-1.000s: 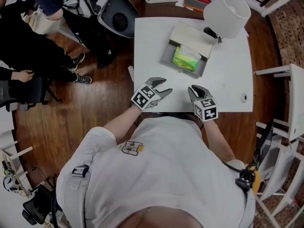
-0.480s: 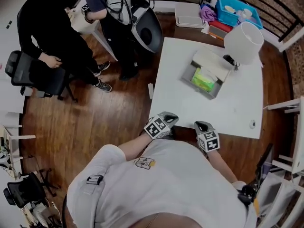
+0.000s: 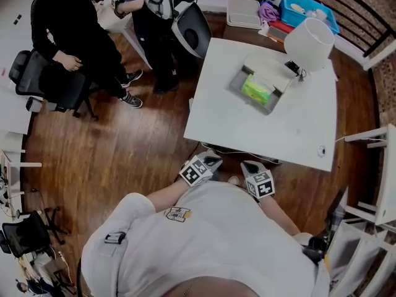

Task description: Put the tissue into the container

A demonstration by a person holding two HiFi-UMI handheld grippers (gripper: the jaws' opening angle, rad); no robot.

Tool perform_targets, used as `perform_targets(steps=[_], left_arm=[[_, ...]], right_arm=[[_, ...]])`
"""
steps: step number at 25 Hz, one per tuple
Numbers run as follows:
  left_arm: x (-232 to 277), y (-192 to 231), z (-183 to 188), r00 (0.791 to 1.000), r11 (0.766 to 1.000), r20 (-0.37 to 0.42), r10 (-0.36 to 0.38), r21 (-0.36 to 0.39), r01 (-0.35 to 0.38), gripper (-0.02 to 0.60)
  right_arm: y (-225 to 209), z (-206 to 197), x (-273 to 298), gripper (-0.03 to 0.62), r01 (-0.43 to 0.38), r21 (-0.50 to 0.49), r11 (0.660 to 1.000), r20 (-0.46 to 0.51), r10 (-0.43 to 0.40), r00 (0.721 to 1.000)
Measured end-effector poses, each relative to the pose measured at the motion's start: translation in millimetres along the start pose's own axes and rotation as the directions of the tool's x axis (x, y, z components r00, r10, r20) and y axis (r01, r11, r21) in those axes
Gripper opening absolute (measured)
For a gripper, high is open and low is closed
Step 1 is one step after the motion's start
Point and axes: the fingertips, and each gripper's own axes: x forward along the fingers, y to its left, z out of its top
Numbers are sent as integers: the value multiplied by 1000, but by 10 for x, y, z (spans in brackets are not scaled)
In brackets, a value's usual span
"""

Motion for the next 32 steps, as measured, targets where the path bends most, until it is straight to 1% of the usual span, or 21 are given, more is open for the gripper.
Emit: perform_targets(steps=[4,8,12,16,21,26,32], left_arm=[[-90,2,-30,1000,1000,-1,20,-7,-20,0],[-128,1,9,999,999,14,42,-15,-41,0],[-121,-34,-1,1000,1000,13,20,0,-20,0],[-145,10,19,999,999,15,40,-4,-40,0],[-75,-32,80,1000,1000,7,23,12,-23,0],[-92,-62,112,1000,1000,10,18,25,-19,0],[31,-134,197,1000,1000,18,21,22,-22,0]], right_arm=[[28,37,57,-1,-12,-17,1000,2,12,1000],[23,119,56,-2,-17,-50,999,9,18,1000],[25,102,49,-2,3,-41,999,13,-2,1000],[45,142,97,-2,-10,-59,998,15,11,1000],[-9,124,61,-2,-8,-62,998,15,9,1000],[30,157,-2,-2,-10,-64,998,10,11,1000],[-93,169,-56,-2,-17,-81,997,18,19,1000]])
